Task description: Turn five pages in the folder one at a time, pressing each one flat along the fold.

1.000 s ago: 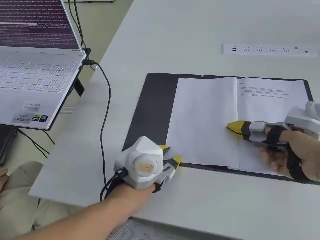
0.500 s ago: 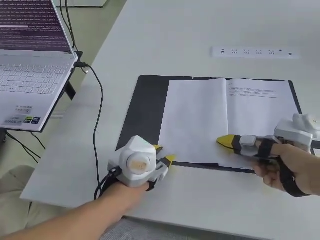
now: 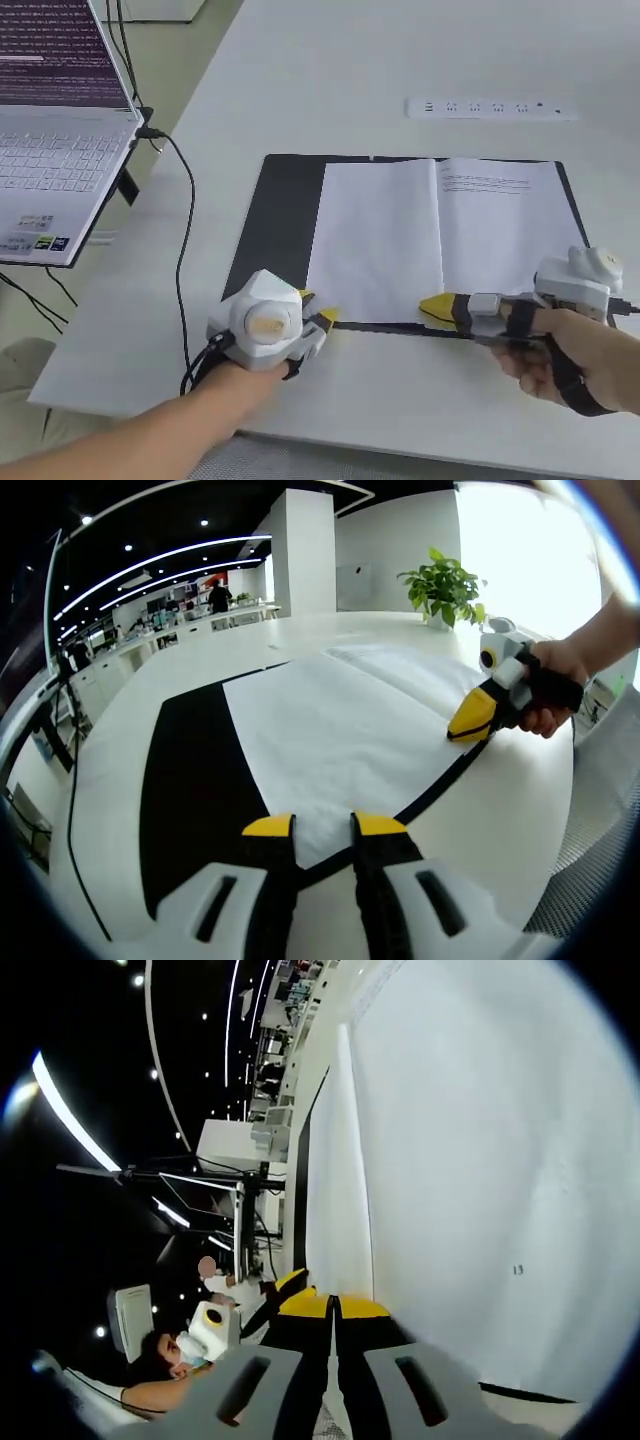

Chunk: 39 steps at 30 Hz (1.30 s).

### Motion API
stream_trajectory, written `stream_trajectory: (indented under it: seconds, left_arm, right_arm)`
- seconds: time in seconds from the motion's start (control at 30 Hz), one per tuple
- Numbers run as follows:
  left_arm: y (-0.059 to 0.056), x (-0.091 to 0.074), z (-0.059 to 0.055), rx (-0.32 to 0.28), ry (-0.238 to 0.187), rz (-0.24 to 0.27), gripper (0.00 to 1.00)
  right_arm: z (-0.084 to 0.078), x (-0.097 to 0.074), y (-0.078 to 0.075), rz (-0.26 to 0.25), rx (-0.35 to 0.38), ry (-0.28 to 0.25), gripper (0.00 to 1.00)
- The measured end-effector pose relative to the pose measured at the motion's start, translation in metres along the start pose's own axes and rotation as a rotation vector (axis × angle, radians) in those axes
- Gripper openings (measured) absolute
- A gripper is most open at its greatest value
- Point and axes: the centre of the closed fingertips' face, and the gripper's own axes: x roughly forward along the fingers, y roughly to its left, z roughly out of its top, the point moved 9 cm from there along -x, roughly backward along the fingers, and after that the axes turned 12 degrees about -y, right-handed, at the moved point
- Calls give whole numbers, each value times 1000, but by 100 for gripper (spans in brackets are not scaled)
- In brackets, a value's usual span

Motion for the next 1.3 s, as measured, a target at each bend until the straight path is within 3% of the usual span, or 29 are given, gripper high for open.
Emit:
stream_trajectory:
  seconds: [0.27,0.5,0.63,0.83,0.93,1.03,1.1,1.17,1.3]
  left_arm:
    - [-1,-1,1,2,0,3,20]
    - [-2,-2,2,5,1,5,20]
    - [-2,-2,3,3,7,5,20]
    - [-3,-1,7,-3,38,18,20]
    - [-4,0,11,-11,80,1,23]
    - [-9,-1,16,-22,164,-25,29]
    - [-12,-3,19,-25,192,-42,27]
    - [-14,-6,24,-20,184,-48,24]
    - [-18,-15,36,-59,156,-45,31]
  right_arm:
    - [-20,-9,-2,6,-2,45,0]
    - [-30,-18,1,16,-1,46,0]
    - [-32,-22,7,30,-9,41,0]
    - [-33,-32,31,64,-52,21,0]
    - [-30,-43,41,68,-90,-17,0]
    - [-21,-59,51,51,-168,-81,0]
    - [-15,-67,55,48,-194,-111,0]
    - [-8,-78,60,31,-224,-162,3]
    - [-3,-98,75,36,-285,-224,9]
